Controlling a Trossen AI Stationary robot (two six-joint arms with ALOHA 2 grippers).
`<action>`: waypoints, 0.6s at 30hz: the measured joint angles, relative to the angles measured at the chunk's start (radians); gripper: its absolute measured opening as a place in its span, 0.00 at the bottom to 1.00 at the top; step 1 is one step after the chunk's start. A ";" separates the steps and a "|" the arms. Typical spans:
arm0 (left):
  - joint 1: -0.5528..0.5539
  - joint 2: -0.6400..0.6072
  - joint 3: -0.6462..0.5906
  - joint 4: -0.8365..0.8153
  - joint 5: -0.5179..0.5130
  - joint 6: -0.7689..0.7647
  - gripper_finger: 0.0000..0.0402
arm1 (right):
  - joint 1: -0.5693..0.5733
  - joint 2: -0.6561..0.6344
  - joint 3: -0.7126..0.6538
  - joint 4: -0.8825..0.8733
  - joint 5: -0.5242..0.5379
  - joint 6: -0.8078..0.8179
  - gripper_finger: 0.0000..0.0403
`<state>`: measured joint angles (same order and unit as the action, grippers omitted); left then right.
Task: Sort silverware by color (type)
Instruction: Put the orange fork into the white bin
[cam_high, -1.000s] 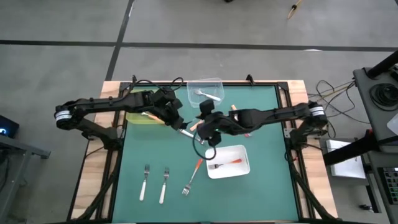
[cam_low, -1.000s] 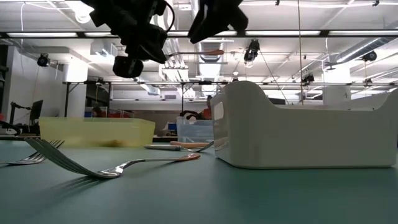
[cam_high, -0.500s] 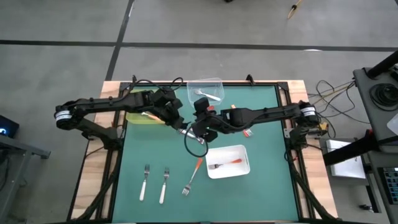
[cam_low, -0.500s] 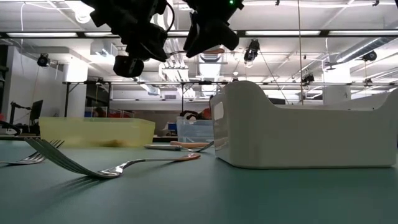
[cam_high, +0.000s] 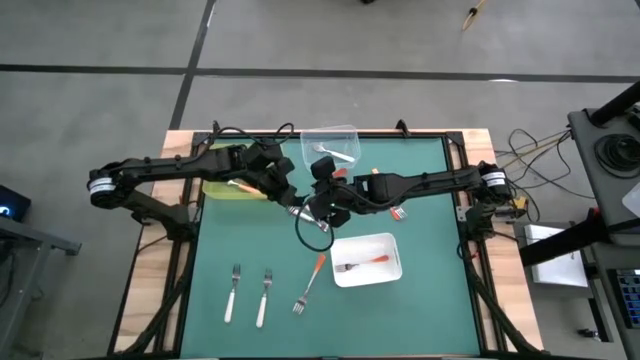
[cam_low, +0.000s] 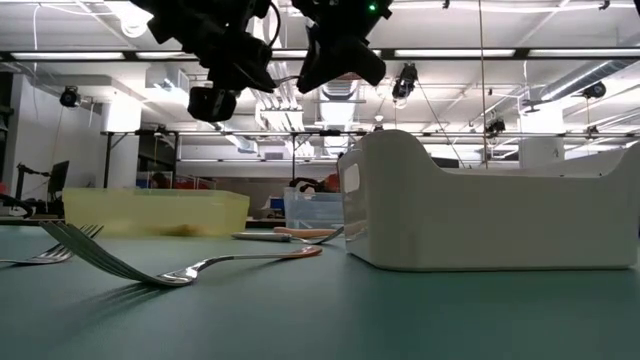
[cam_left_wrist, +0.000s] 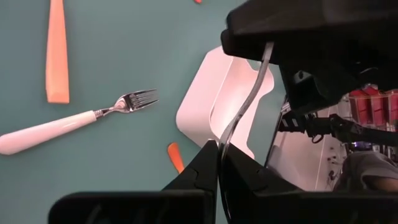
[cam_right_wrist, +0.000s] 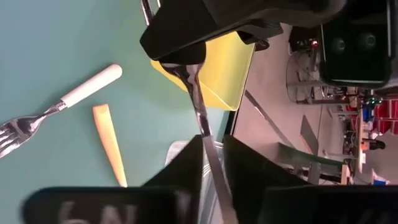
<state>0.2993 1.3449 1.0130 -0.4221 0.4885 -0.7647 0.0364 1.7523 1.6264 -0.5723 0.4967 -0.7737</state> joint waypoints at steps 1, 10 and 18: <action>0.000 0.000 0.000 0.004 -0.001 0.000 0.00 | 0.000 0.000 -0.001 -0.011 -0.005 -0.008 0.06; 0.002 0.000 0.000 0.034 -0.035 0.078 0.05 | 0.000 0.000 -0.002 -0.015 -0.002 0.013 0.02; 0.005 -0.014 0.013 0.059 -0.034 0.142 0.23 | 0.000 -0.004 -0.002 -0.057 0.000 0.046 0.02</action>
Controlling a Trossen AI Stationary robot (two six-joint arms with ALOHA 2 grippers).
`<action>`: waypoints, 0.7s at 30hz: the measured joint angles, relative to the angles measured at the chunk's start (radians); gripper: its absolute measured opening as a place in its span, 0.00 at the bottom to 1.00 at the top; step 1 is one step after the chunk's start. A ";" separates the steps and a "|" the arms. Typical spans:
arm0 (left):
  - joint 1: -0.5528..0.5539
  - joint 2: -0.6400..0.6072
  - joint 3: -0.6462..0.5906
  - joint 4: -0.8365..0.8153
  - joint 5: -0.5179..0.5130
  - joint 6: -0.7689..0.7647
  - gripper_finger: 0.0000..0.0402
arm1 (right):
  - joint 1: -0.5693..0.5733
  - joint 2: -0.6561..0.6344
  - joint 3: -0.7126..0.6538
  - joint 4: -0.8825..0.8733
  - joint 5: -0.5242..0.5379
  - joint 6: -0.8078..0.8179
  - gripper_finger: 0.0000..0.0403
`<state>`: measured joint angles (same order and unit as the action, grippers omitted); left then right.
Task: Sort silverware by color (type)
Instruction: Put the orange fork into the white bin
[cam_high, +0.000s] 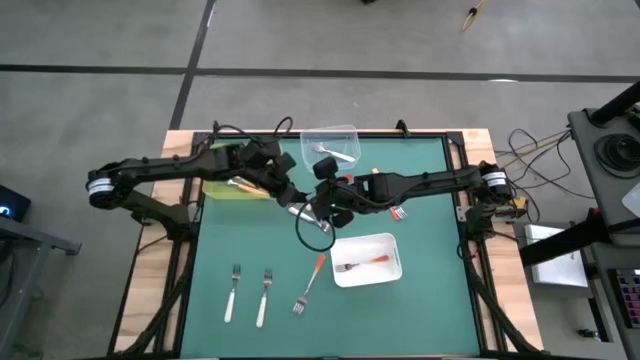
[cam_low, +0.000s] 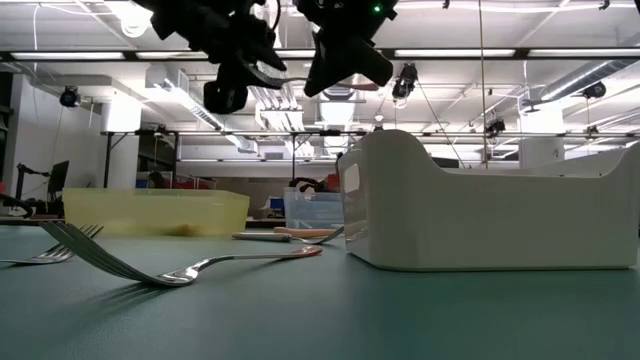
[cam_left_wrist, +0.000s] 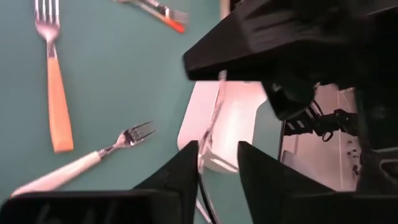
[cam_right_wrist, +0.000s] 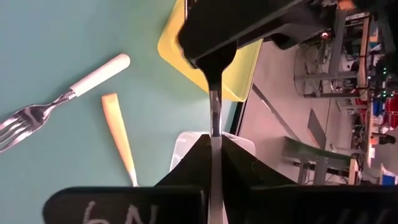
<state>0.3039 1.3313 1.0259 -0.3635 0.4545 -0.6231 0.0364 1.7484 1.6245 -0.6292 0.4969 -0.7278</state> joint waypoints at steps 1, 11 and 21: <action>0.001 -0.001 0.011 -0.003 0.000 0.013 0.26 | 0.000 -0.002 0.000 -0.011 0.000 0.004 0.02; 0.015 -0.010 0.250 -0.170 -0.135 0.323 0.42 | -0.004 -0.025 0.001 -0.157 -0.120 0.172 0.02; 0.015 -0.035 0.327 -0.197 -0.211 0.569 0.43 | -0.017 -0.101 0.001 -0.320 -0.576 0.511 0.02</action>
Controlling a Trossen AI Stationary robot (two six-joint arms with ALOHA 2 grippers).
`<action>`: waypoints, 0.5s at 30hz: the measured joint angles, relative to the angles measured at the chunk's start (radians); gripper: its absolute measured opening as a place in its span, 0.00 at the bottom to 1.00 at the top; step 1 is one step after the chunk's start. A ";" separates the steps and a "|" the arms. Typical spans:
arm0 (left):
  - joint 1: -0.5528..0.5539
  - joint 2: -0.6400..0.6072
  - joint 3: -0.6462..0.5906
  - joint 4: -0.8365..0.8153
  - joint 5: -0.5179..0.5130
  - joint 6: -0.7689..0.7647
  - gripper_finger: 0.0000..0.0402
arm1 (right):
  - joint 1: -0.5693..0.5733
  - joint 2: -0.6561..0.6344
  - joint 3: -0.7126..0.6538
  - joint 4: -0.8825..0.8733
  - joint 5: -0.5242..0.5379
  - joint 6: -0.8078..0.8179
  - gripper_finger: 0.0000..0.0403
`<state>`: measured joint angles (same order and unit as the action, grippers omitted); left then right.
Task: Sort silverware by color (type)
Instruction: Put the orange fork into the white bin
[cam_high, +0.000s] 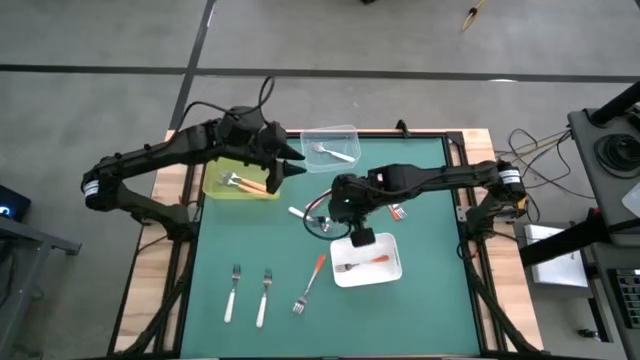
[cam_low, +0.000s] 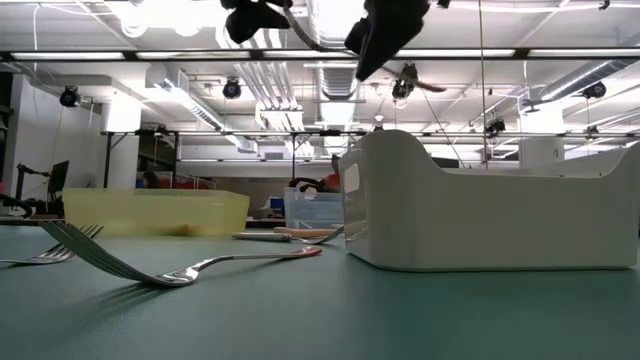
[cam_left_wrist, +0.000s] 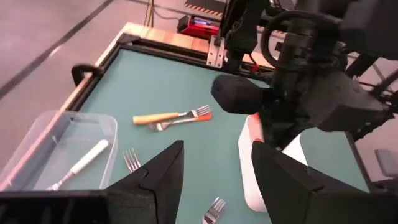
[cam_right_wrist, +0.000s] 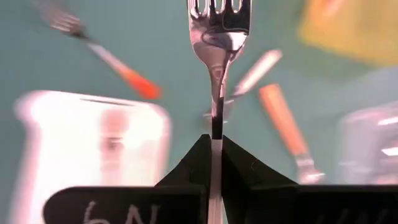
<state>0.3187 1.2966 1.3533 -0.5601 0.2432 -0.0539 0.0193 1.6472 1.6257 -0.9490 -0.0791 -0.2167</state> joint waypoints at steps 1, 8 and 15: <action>0.000 -0.002 -0.006 0.008 0.000 0.010 0.43 | 0.000 -0.003 0.000 -0.006 -0.033 0.033 0.02; 0.000 -0.008 -0.112 0.097 -0.001 0.020 0.42 | 0.064 -0.005 -0.021 -0.005 -0.107 0.196 0.02; 0.000 -0.025 -0.169 0.157 0.001 0.020 0.41 | 0.117 -0.005 -0.107 0.023 -0.093 0.310 0.02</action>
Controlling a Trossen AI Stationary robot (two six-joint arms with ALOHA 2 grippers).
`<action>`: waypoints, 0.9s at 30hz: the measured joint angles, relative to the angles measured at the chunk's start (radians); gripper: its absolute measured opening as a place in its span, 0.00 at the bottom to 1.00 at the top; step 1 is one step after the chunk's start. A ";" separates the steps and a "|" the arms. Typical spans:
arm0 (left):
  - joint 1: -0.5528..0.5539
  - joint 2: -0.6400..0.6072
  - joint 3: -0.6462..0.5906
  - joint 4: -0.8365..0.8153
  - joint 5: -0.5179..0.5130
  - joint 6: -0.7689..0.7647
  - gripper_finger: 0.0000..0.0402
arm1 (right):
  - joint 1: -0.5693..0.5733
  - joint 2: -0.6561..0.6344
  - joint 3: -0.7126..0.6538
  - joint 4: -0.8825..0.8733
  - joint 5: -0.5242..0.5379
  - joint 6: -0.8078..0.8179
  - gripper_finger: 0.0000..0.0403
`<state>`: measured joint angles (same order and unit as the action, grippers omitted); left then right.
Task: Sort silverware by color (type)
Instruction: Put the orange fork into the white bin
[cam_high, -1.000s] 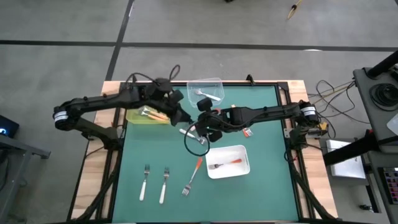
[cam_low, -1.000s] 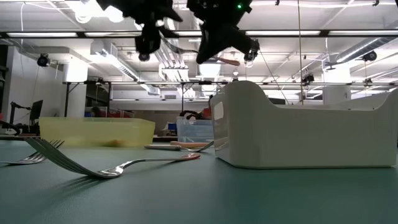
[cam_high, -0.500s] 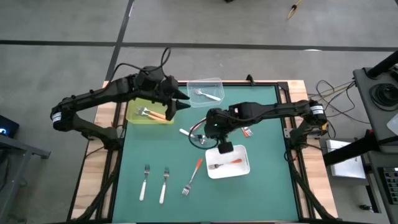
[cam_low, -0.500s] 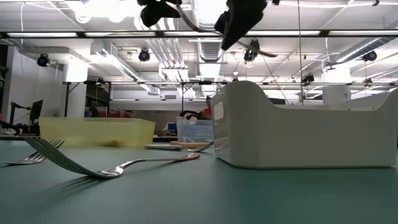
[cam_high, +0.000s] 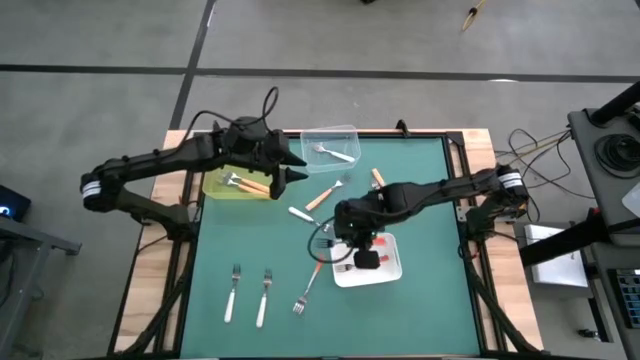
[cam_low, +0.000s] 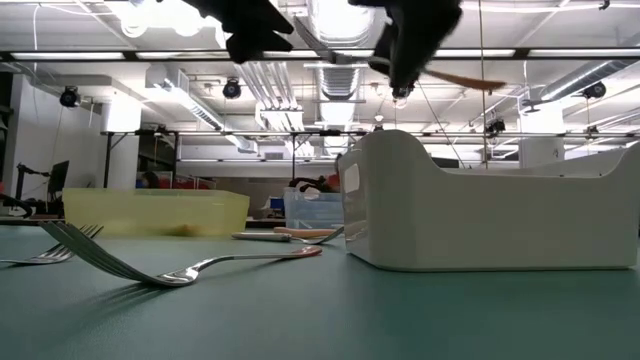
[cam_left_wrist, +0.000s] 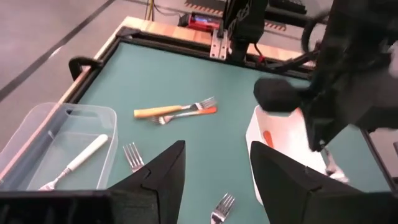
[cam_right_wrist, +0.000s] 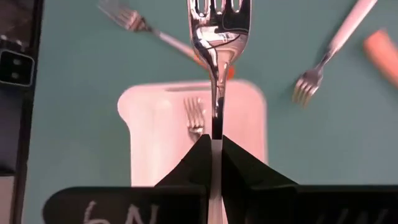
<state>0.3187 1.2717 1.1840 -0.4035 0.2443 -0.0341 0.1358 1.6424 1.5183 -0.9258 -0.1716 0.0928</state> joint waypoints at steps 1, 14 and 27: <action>0.000 -0.004 -0.003 0.010 0.000 0.000 0.40 | 0.007 0.000 -0.017 0.000 0.012 0.016 0.02; 0.000 -0.084 -0.025 0.023 0.000 0.000 0.39 | 0.055 -0.031 -0.247 0.051 0.046 0.144 0.02; 0.000 -0.123 -0.025 0.074 -0.001 -0.001 0.39 | 0.080 -0.043 -0.295 0.145 0.119 0.120 0.02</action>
<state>0.3187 1.1492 1.1587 -0.3295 0.2430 -0.0349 0.2162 1.5997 1.2232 -0.7808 -0.0524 0.2126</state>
